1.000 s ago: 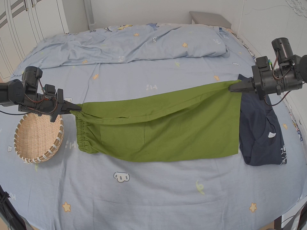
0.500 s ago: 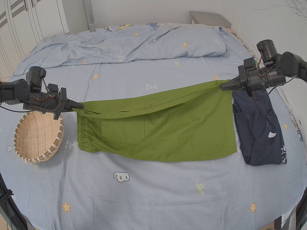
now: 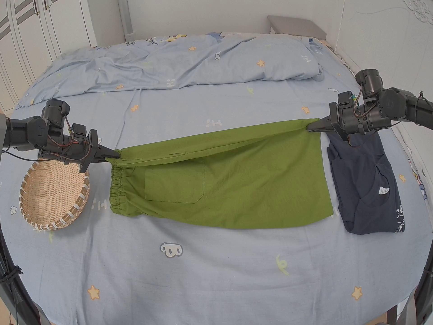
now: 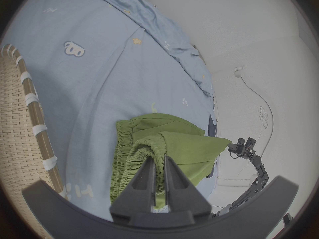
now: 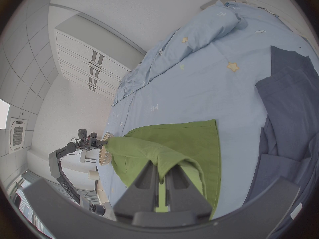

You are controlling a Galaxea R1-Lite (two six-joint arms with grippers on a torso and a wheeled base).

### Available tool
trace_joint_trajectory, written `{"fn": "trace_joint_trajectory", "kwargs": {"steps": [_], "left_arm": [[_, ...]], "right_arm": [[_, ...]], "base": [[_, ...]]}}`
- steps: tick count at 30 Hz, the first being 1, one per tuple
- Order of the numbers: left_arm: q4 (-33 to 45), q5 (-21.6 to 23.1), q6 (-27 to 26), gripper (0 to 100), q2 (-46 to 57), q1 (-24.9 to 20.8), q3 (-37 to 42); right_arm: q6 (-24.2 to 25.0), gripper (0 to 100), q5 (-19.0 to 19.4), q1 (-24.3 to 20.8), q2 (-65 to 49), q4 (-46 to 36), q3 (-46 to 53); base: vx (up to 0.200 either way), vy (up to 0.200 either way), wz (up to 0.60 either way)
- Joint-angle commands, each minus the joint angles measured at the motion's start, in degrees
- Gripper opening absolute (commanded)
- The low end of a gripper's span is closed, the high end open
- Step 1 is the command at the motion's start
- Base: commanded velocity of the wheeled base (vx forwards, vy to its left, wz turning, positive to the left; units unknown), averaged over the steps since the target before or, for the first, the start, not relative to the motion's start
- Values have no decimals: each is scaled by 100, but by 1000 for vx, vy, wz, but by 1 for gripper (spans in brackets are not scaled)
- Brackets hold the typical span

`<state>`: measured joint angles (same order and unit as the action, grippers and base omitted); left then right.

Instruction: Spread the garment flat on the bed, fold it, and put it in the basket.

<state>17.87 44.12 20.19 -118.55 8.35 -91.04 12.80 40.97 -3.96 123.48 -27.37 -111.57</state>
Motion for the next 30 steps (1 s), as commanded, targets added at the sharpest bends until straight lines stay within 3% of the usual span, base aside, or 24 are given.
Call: {"fn": "trace_joint_trajectory", "kwargs": {"steps": [1, 18, 19, 20, 21, 30], "left_arm": [[-3, -8, -6, 0, -177, 9, -54], [-3, -8, -15, 0, -520, -62, -336], [-12, -8, -24, 100, -555, -62, -344], [-12, -8, -24, 100, -564, -70, -371], [-3, -8, -24, 100, -581, -70, -406], [50, 0, 12, 100, -520, -255, -415]], "right_arm": [[-6, 0, -2, 18, 212, 91, -23], [38, 0, -10, -34, 669, 135, -243], [30, 0, -10, -61, 704, 118, -243], [30, 0, -10, -70, 721, 118, -243], [30, 100, -10, -78, 739, 126, -243], [3, 100, -2, -149, 783, 100, -163]], "base": [[0, 0, 0], [0, 0, 0], [0, 0, 0], [0, 0, 0], [0, 0, 0], [0, 0, 0]]}}
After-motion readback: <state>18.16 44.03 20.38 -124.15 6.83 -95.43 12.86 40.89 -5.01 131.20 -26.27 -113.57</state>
